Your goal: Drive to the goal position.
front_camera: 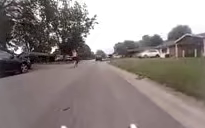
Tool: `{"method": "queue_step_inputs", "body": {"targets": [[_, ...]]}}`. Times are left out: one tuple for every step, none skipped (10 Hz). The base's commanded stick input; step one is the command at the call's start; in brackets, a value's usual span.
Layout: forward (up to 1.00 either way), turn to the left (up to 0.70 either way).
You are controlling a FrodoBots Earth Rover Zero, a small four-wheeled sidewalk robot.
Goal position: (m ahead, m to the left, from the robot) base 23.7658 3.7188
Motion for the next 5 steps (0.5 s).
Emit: {"method": "queue_step_inputs", "body": {"targets": [[1.00, 0.00], [1.00, 0.00], [1.00, 0.00], [1.00, 0.00], [1.00, 0.00]]}}
